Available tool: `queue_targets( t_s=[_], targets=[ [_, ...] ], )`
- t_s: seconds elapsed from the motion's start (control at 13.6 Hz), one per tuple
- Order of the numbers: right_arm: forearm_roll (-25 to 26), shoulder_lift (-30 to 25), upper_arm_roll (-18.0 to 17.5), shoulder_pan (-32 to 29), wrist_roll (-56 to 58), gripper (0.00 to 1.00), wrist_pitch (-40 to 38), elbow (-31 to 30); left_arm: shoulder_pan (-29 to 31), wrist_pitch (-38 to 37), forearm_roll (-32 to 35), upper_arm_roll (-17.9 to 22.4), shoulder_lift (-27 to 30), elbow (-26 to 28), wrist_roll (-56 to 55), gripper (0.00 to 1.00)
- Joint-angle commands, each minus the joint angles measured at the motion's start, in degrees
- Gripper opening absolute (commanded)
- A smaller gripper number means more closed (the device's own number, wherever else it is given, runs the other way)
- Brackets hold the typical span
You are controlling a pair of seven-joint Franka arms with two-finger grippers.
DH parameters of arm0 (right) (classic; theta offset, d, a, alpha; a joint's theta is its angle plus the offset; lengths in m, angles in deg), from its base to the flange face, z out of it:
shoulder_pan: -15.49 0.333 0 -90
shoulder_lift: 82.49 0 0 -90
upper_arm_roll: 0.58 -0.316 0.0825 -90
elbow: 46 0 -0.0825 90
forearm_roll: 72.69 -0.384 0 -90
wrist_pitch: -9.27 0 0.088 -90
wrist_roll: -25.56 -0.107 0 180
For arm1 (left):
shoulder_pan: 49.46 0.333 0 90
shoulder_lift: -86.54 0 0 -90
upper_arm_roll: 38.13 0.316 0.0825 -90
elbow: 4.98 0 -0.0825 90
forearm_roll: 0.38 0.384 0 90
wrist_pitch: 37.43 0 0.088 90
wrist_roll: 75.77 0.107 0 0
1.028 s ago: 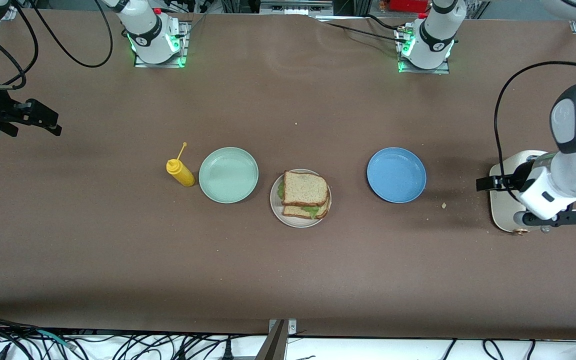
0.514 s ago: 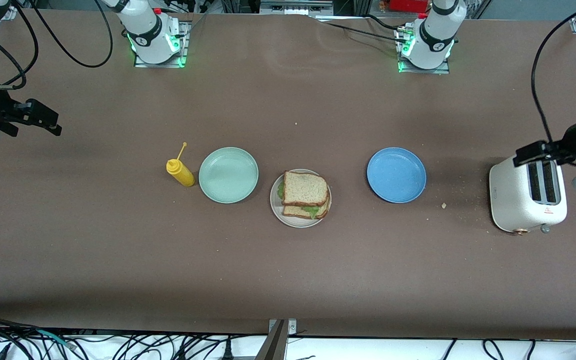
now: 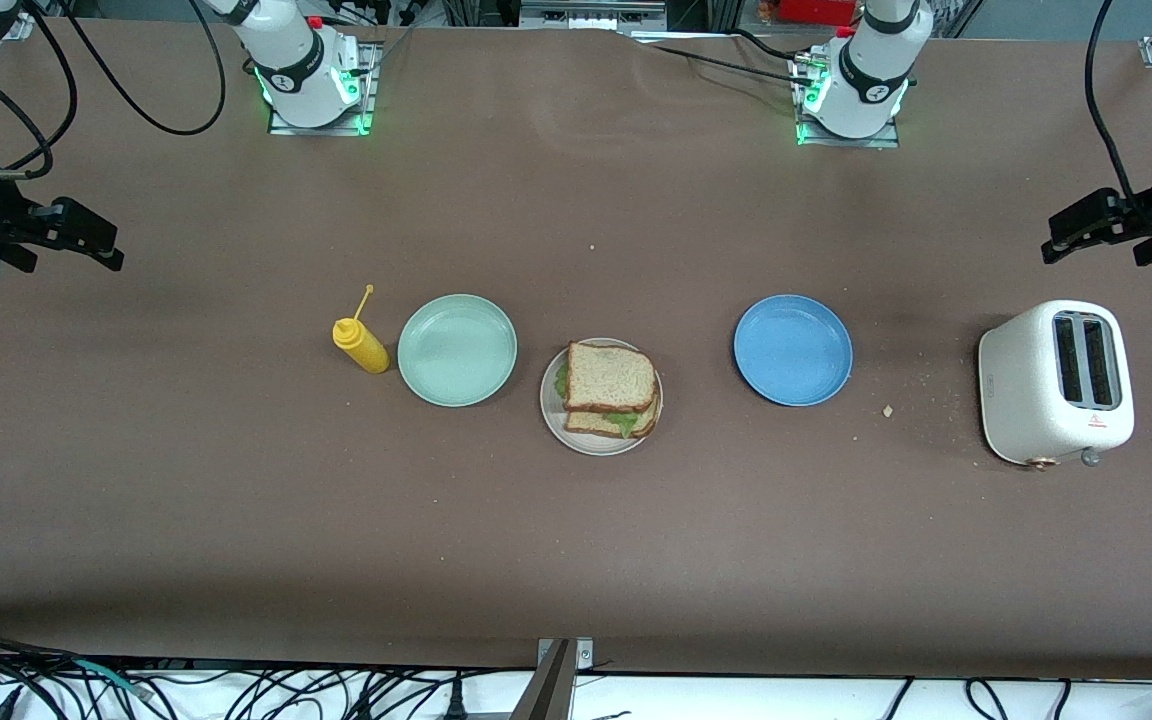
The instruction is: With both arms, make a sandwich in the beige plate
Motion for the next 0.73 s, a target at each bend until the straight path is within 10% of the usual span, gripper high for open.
queue_targets(
  t_s=[0.0,0.66],
  targets=[
    [-0.8,-0.4,-0.1,-0.3,-0.6,1.0,-0.6,0.0,0.9,4.4,1.8,-1.2,1.3,2.1,0.5,1.0],
    [-0.8,-0.5,-0.1,-0.3,-0.4,1.0,-0.9,0.0,0.5,6.3,1.8,-1.3,-0.1,2.0,0.5,1.0]
  ],
)
